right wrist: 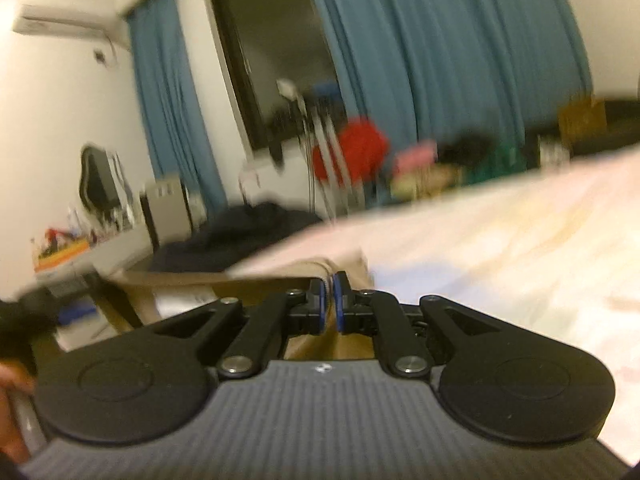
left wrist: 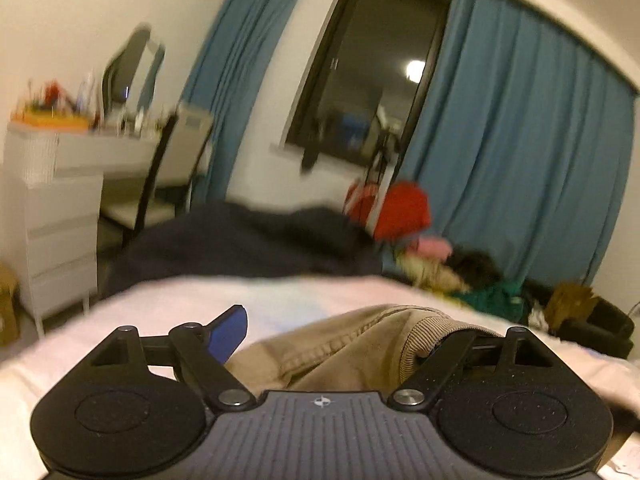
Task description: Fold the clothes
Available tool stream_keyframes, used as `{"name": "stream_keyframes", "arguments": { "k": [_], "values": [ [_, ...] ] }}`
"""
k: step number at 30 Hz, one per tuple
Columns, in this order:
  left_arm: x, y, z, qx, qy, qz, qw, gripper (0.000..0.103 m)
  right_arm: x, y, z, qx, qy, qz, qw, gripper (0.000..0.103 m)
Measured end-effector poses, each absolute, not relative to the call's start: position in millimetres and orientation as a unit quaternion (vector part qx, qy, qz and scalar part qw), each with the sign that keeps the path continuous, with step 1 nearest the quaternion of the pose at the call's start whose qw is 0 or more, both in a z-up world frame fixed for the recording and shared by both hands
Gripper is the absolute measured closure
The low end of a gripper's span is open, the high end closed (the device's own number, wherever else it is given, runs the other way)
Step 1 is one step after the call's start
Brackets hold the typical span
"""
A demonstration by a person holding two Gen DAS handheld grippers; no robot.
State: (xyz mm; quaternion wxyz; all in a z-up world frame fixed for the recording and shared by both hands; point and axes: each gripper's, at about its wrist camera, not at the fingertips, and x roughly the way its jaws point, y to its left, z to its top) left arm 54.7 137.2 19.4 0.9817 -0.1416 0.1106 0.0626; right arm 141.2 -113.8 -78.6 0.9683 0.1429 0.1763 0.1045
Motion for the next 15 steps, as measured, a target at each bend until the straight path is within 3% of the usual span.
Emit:
{"name": "stream_keyframes", "arguments": {
  "k": [3,5,7,15],
  "values": [
    [47,130,30,-0.121,0.080,0.061,0.988,0.019,145,-102,-91,0.118,0.223,0.099,0.963,0.080],
    [46,123,32,-0.114,0.074,0.058,0.989,0.019,145,-91,-97,0.099,0.235,0.104,0.961,0.048],
    [44,117,34,-0.109,0.071,0.058,0.990,0.019,145,-80,-99,0.083,0.235,0.115,0.961,0.036],
    [30,108,34,-0.097,0.060,0.056,0.992,0.019,154,-65,-98,0.047,0.203,0.087,0.974,0.037]
  ]
}}
